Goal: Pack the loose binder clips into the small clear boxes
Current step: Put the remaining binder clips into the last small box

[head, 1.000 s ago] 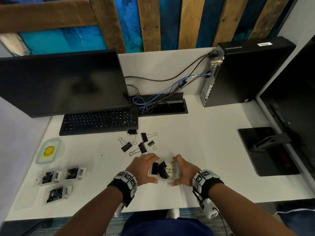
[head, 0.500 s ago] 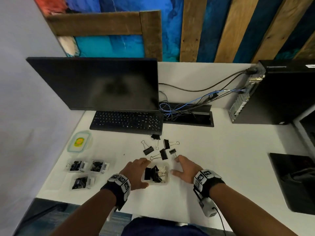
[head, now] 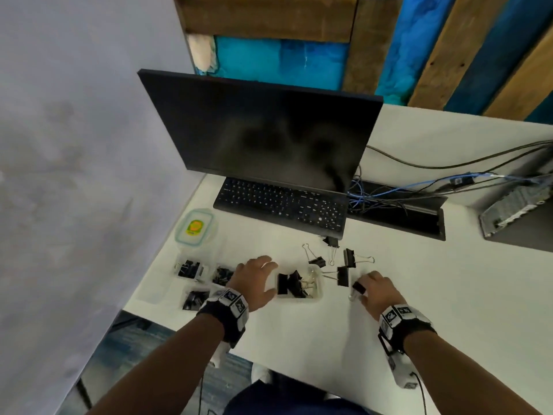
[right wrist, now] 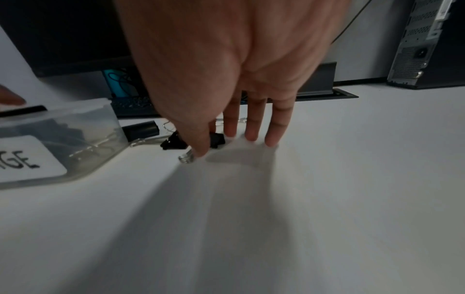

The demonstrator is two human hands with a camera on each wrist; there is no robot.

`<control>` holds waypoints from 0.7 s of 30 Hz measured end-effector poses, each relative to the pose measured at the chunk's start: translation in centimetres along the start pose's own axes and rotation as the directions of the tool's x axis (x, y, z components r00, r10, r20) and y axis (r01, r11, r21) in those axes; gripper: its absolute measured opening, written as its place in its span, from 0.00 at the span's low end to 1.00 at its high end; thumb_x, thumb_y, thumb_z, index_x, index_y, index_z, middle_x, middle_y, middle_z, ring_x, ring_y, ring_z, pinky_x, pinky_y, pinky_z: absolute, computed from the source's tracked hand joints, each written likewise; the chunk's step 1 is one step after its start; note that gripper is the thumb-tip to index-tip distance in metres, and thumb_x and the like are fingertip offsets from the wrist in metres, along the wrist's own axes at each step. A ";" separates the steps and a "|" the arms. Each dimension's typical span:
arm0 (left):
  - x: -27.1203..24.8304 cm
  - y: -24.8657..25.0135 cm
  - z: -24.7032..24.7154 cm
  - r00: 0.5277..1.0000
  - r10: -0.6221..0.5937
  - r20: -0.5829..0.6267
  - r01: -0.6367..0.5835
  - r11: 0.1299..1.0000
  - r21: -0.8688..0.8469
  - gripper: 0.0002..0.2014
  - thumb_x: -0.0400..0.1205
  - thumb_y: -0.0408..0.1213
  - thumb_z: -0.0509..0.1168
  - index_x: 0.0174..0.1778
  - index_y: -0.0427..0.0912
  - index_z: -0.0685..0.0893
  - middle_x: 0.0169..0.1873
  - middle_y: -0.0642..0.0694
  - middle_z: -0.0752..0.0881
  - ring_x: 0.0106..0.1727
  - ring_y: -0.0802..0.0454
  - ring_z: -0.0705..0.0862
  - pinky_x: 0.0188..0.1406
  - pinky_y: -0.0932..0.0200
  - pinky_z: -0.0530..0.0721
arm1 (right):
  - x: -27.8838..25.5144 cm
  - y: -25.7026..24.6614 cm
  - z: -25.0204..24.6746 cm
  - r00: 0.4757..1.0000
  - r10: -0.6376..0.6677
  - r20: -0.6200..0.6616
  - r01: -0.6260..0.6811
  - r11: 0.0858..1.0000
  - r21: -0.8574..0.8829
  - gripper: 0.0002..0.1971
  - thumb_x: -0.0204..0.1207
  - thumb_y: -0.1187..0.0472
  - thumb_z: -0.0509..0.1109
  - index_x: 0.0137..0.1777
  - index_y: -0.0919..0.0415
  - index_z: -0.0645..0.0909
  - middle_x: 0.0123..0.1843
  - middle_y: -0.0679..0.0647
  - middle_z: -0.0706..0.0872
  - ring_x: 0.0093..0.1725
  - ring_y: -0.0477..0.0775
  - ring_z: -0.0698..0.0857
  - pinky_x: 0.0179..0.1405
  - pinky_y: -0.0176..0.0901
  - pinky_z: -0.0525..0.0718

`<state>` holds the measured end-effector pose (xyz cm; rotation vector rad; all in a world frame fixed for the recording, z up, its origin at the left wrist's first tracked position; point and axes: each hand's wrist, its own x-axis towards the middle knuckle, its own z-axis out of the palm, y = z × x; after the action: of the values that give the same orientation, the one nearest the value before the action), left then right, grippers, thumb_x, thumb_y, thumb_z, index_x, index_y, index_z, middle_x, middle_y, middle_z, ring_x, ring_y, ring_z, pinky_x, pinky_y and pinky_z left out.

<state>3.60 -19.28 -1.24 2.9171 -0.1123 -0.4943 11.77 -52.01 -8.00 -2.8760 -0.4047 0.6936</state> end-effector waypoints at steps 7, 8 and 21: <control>-1.1 -8.1 -2.2 0.970 -0.206 0.127 0.181 0.966 0.183 0.35 0.73 0.44 0.67 0.78 0.56 0.65 0.77 0.55 0.66 0.76 0.49 0.66 0.71 0.45 0.67 | -0.7 -1.3 1.0 0.999 0.047 -0.022 -0.044 0.992 0.118 0.26 0.75 0.65 0.69 0.73 0.48 0.74 0.63 0.53 0.75 0.59 0.60 0.83 0.59 0.52 0.85; -1.2 -8.6 -2.2 0.964 -0.208 0.167 0.172 0.963 0.206 0.37 0.73 0.43 0.68 0.79 0.55 0.64 0.77 0.55 0.66 0.77 0.48 0.65 0.72 0.44 0.66 | -0.8 -1.7 1.1 0.999 0.037 -0.019 -0.035 0.992 0.122 0.26 0.75 0.66 0.67 0.71 0.47 0.76 0.62 0.52 0.76 0.59 0.59 0.84 0.58 0.51 0.85; -1.1 -6.6 -0.5 0.975 0.049 0.216 -0.102 0.965 0.242 0.34 0.68 0.53 0.70 0.71 0.54 0.70 0.65 0.51 0.75 0.65 0.46 0.74 0.65 0.46 0.68 | -4.6 -4.5 1.4 0.974 0.228 0.005 -0.228 0.971 0.074 0.16 0.76 0.56 0.69 0.61 0.61 0.79 0.57 0.59 0.82 0.55 0.60 0.84 0.47 0.42 0.80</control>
<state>3.00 -12.62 -1.71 3.0805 -0.3384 -0.8285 6.20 -48.96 -6.38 -2.8794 -0.0454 0.7221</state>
